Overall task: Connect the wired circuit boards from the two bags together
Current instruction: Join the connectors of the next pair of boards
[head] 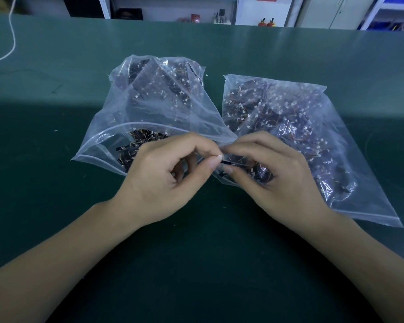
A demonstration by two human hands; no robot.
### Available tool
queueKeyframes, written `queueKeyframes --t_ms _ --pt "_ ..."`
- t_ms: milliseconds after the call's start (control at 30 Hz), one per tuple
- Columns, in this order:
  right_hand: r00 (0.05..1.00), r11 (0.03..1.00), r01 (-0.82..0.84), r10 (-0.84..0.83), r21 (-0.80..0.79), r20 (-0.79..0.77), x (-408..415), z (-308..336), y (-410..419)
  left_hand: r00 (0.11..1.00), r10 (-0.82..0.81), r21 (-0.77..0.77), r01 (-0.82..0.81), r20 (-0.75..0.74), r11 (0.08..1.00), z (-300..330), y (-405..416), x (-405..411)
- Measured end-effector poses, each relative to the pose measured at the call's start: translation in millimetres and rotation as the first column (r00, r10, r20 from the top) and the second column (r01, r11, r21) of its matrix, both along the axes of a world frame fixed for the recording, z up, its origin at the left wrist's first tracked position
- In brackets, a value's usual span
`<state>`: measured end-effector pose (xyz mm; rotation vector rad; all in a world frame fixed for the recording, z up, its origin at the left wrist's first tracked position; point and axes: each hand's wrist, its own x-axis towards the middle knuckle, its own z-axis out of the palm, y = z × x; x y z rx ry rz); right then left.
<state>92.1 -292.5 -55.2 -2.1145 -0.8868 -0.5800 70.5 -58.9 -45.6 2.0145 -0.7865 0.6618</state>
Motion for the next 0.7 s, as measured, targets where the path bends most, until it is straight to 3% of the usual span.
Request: queueKeyframes --t_ms 367,700 --pt "0.999 0.992 0.006 -0.012 0.123 0.048 -2.6 1.8 -0.2 0.991 0.133 -0.052 -0.134 -0.027 0.990 -1.6 3.2 4.3" --pt "0.997 0.988 0.011 -0.022 0.152 0.069 -4.4 6.4 -1.0 0.997 0.065 -0.041 -0.066 -0.034 0.997 -2.1 -1.6 -0.1"
